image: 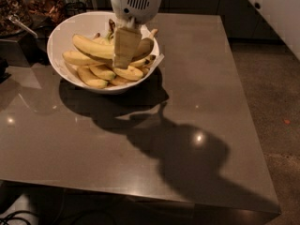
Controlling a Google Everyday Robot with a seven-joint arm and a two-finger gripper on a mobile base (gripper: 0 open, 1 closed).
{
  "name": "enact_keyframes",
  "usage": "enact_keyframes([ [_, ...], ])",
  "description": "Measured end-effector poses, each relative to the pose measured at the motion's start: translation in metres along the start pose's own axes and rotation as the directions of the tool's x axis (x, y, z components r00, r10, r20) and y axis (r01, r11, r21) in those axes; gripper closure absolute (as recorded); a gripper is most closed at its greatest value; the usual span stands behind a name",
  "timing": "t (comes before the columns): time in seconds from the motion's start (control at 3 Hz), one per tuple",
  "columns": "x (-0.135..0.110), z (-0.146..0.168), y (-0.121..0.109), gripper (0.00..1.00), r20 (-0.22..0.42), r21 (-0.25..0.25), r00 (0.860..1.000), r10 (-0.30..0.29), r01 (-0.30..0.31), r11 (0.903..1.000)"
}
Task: Pick banana from white bowl
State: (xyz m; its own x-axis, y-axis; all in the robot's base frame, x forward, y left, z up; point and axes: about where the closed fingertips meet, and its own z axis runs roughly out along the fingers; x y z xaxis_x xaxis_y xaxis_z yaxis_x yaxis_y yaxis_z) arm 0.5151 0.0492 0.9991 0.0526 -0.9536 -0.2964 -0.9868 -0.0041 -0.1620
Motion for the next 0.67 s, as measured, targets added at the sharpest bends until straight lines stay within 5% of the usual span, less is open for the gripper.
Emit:
enact_keyframes([
  [0.67, 0.011, -0.017, 0.037, 1.0, 0.031, -0.03, 0.999, 0.041, -0.04, 0.9988],
])
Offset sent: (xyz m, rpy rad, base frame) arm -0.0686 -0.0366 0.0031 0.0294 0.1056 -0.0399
